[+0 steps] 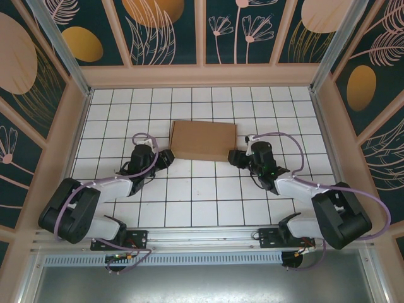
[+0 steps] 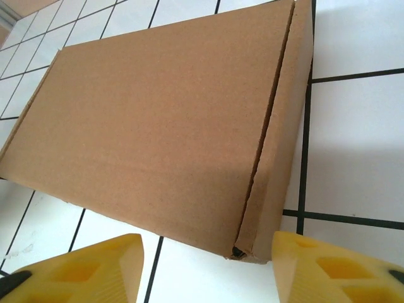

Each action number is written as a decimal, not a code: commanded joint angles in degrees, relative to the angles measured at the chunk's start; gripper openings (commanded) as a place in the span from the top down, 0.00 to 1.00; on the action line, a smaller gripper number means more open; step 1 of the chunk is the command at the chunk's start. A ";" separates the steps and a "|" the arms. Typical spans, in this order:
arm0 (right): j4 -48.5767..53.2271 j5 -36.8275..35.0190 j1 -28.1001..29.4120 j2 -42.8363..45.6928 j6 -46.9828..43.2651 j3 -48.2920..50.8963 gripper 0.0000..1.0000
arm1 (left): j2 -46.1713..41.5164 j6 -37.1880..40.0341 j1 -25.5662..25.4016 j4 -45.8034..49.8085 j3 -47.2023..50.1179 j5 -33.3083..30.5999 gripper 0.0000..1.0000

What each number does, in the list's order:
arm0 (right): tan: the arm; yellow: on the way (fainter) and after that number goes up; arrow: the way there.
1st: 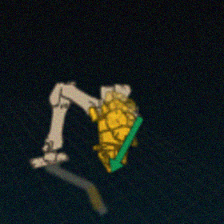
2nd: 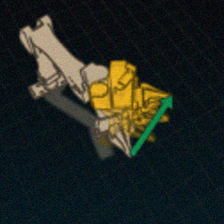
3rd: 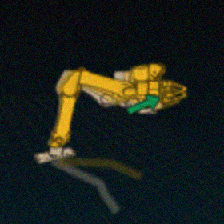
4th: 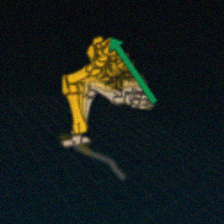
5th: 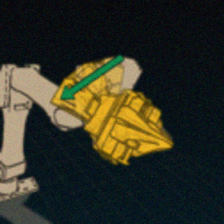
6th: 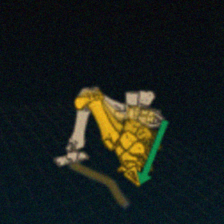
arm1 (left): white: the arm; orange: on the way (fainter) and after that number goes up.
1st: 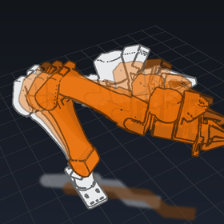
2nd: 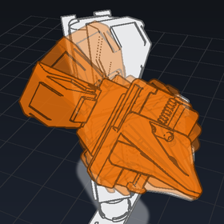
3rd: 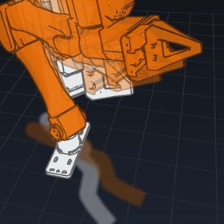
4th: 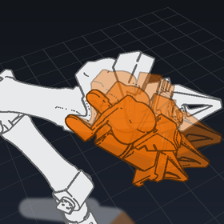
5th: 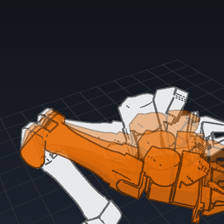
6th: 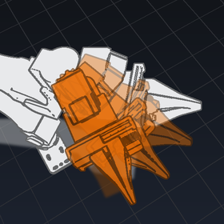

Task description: Fold the paper box

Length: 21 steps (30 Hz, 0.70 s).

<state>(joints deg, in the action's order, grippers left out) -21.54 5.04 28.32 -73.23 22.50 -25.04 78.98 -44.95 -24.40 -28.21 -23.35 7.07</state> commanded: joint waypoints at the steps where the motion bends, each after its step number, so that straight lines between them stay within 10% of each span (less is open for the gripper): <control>1: 0.90 4.89 -1.56 1.50 0.45 -2.30 0.41 | -3.69 0.32 -0.04 1.62 -1.69 -1.28 0.52; 9: 11.20 2.91 -4.47 -9.53 7.83 -13.05 0.50 | 2.46 1.54 2.78 3.02 -8.52 -3.42 0.44; 21: 11.84 4.72 -5.71 -24.54 7.06 -22.53 0.65 | 18.73 -1.20 2.95 0.47 -17.43 0.71 0.68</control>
<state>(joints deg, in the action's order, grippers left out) -11.49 8.93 23.20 -94.67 30.33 -44.95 95.72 -45.60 -21.58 -26.00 -38.63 5.69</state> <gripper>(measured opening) 0.365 0.330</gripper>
